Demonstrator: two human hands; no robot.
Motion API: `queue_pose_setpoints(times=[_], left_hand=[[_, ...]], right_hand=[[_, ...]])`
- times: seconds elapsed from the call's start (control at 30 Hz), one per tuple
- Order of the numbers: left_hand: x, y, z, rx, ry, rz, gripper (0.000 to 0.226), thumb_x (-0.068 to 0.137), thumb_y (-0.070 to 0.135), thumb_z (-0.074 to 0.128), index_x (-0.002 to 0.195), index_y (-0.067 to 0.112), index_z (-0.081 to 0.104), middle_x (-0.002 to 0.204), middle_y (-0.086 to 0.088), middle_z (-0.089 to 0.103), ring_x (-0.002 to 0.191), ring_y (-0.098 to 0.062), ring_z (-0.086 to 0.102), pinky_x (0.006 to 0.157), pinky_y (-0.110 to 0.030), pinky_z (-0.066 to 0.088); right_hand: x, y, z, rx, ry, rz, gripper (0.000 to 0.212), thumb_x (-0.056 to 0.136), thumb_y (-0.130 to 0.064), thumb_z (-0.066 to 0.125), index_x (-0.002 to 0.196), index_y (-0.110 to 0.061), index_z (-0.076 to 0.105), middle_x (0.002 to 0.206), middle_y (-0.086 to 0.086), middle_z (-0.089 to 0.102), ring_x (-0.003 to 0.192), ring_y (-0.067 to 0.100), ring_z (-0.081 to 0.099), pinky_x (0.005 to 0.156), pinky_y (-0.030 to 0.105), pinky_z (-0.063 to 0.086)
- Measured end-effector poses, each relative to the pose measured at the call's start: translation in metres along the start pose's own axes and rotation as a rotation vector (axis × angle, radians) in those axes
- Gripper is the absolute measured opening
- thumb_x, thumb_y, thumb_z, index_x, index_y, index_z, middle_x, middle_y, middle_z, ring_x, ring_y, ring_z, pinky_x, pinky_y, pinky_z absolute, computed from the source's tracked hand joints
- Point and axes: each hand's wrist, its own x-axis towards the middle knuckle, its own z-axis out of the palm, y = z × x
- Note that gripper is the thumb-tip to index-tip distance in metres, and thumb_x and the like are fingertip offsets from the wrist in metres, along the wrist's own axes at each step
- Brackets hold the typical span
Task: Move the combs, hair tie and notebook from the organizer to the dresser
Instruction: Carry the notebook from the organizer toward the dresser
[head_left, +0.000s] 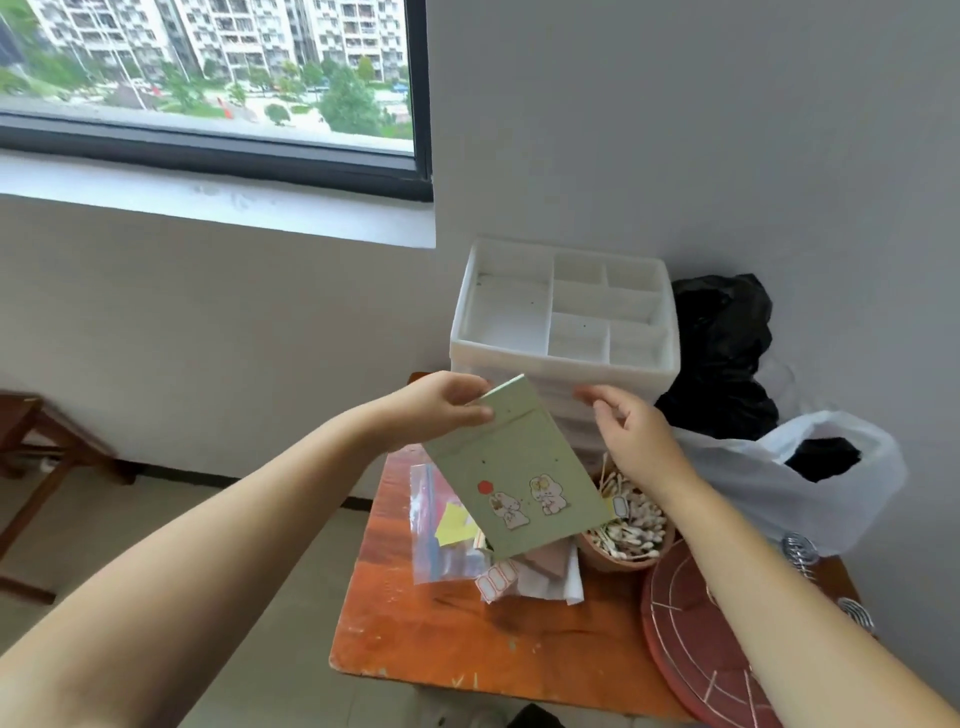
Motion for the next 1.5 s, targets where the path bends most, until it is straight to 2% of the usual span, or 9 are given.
queue_pose_setpoints(times=[0.33,0.47,0.6,0.7,0.8,0.97,1.13,1.33,1.5], left_hand=[[-0.107,-0.066,-0.015,-0.531,0.324,-0.171,0.02,0.086,0.029,0.06,0.098,0.014,0.068,0.093,0.0,0.073,0.076,-0.014,0.069,0.062,-0.021,0.053],[-0.216,-0.104,-0.004,-0.542,0.676,-0.323,0.012,0.084,0.03,0.064,0.08,0.021,0.069,0.062,0.016,0.068,0.041,0.004,0.049,0.039,-0.008,0.035],[-0.361,-0.159,0.049,-1.008,1.14,-0.47,0.005,0.087,0.02,0.061,0.085,0.017,0.065,0.072,0.002,0.07,0.058,-0.009,0.064,0.059,-0.024,0.056],[-0.47,-0.179,0.11,-1.329,1.432,-0.43,0.007,0.09,0.013,0.055,0.088,0.013,0.062,0.066,-0.001,0.074,0.055,-0.013,0.069,0.055,-0.025,0.059],[-0.571,-0.187,0.173,-1.516,1.688,-0.398,0.015,0.094,0.011,0.049,0.104,0.01,0.06,0.084,-0.004,0.072,0.066,-0.015,0.07,0.058,-0.028,0.06],[-0.715,-0.179,0.263,-1.535,2.094,-0.452,0.023,0.095,0.01,0.045,0.115,0.015,0.056,0.098,-0.006,0.066,0.078,-0.02,0.062,0.066,-0.031,0.049],[-0.838,-0.162,0.34,-1.453,2.463,-0.413,0.019,0.093,0.012,0.048,0.1,0.021,0.064,0.102,-0.005,0.066,0.08,-0.022,0.062,0.07,-0.032,0.049],[-0.967,-0.175,0.396,-1.362,2.704,-0.399,0.022,0.093,0.014,0.047,0.097,0.024,0.067,0.101,-0.002,0.068,0.088,-0.025,0.062,0.08,-0.035,0.05],[-1.089,-0.2,0.427,-1.336,2.835,-0.379,0.028,0.094,0.015,0.045,0.113,0.023,0.063,0.097,0.0,0.069,0.076,-0.016,0.066,0.068,-0.03,0.055]], right_hand=[[-0.013,-0.056,0.06,0.028,-0.551,-0.073,0.02,0.092,-0.024,0.053,0.102,-0.031,0.068,0.095,-0.016,0.073,0.09,-0.001,0.066,0.076,0.014,0.051],[-0.043,-0.098,0.14,0.075,-0.652,-0.077,0.021,0.092,-0.015,0.051,0.089,-0.027,0.068,0.086,-0.009,0.07,0.078,0.005,0.063,0.064,0.019,0.048],[-0.122,-0.142,0.235,0.123,-0.854,-0.049,0.02,0.089,-0.023,0.053,0.084,-0.027,0.073,0.087,0.0,0.075,0.075,0.013,0.067,0.066,0.029,0.053],[-0.214,-0.176,0.314,0.126,-1.059,-0.055,0.019,0.078,-0.036,0.056,0.085,-0.031,0.073,0.084,-0.002,0.075,0.07,0.013,0.067,0.056,0.026,0.052],[-0.329,-0.204,0.391,0.114,-1.224,-0.04,0.019,0.083,-0.026,0.052,0.086,-0.027,0.071,0.088,-0.001,0.074,0.076,0.016,0.064,0.071,0.035,0.053],[-0.505,-0.253,0.478,0.015,-1.484,-0.092,0.018,0.086,-0.013,0.049,0.088,-0.003,0.063,0.083,0.009,0.061,0.075,0.022,0.051,0.072,0.037,0.04],[-0.652,-0.297,0.534,-0.133,-1.869,-0.242,0.012,0.086,-0.014,0.055,0.083,-0.016,0.066,0.082,0.006,0.061,0.07,0.019,0.055,0.067,0.031,0.047],[-0.821,-0.344,0.607,-0.16,-2.084,-0.349,0.021,0.087,-0.01,0.054,0.101,-0.018,0.067,0.08,0.001,0.068,0.063,0.014,0.061,0.059,0.025,0.046],[-0.954,-0.394,0.682,-0.305,-2.256,-0.404,0.013,0.089,-0.013,0.057,0.097,-0.016,0.066,0.084,0.002,0.069,0.068,0.014,0.065,0.063,0.026,0.053]])
